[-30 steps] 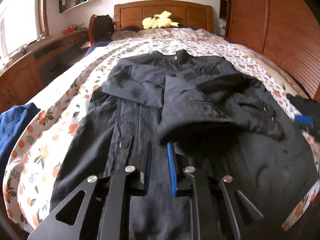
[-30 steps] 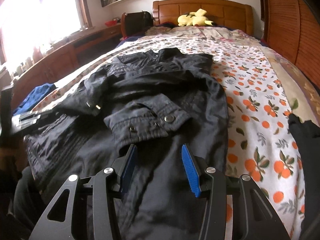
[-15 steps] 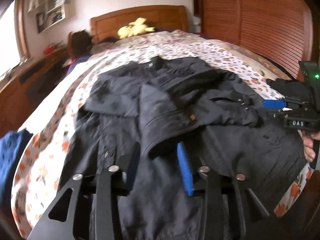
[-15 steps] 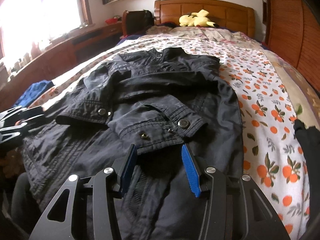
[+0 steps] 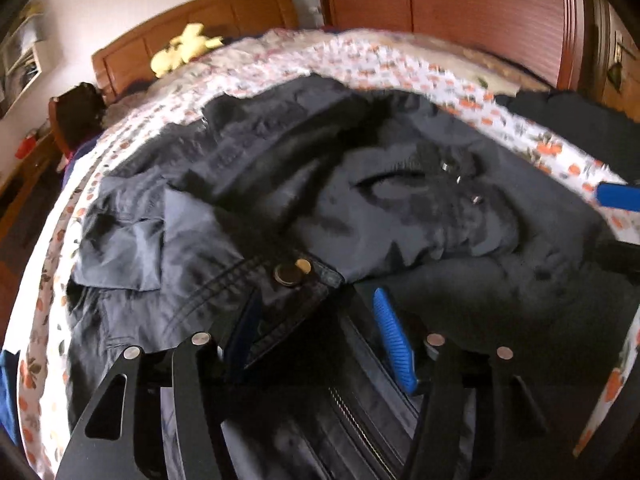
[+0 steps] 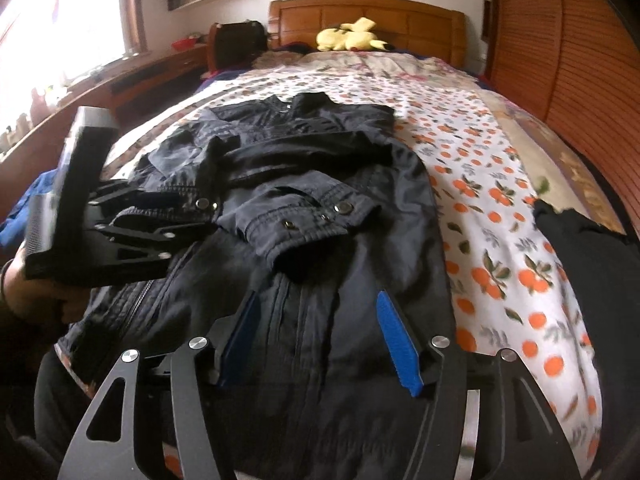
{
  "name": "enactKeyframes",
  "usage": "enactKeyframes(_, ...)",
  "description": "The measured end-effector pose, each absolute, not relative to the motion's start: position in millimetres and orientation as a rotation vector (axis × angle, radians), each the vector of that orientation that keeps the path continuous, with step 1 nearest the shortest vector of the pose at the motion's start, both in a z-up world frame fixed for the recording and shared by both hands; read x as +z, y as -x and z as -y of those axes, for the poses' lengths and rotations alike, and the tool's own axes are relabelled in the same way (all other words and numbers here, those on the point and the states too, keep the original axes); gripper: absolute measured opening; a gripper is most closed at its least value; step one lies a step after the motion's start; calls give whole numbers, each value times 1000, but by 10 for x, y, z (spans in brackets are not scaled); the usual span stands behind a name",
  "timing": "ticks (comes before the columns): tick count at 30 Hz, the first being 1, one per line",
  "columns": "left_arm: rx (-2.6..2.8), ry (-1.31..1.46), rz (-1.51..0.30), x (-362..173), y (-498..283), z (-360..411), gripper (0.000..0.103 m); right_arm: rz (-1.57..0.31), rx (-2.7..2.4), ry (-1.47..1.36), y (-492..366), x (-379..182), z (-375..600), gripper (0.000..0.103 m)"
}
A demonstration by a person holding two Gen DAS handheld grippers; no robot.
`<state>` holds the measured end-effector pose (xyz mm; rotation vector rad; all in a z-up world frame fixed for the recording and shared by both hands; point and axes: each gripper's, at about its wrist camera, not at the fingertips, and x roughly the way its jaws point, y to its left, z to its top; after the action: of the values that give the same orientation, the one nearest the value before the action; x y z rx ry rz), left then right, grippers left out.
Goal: Fold large clothes
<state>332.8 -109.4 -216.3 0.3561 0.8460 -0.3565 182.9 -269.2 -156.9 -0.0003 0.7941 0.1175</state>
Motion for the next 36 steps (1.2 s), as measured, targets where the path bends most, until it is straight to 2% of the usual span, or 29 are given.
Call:
enactKeyframes(3,-342,-398,-870,-2277,-3425,1096,58,-810,83,-19,-1761,-1584,2697,58)
enactKeyframes(5,-363,-408,-873,-2301,-3446,1082,45,-813,74,-26,-1722,-1590,2685,58)
enactKeyframes(7,-420,-366,-896,-2268,-3452,1035,9,-815,70,-29,-1692,-1587,2666,58)
enactKeyframes(8,-428,-348,-890,-2214,-3431,992,0,-815,74,-30,-1679,-1583,2655,58)
enactKeyframes(14,-343,-288,-815,-1949,-3333,584,0,-825,115,-18,-1731,-1603,2596,58)
enactKeyframes(20,-336,-243,-820,-1802,-3307,321,0,-802,150,-23,-1762,-1594,2522,58)
enactKeyframes(21,-341,-246,-824,-1795,-3302,332,5,-801,154,-26,-1754,-1598,2511,58)
enactKeyframes(22,-350,-260,-828,-1795,-3288,375,25,-799,159,-29,-1743,-1611,2500,58)
enactKeyframes(24,-356,-290,-819,-1824,-3256,474,52,-803,161,-33,-1730,-1642,2495,58)
enactKeyframes(36,-376,-417,-920,-2323,-3575,1010,53,-806,123,-73,-1616,-1648,2735,58)
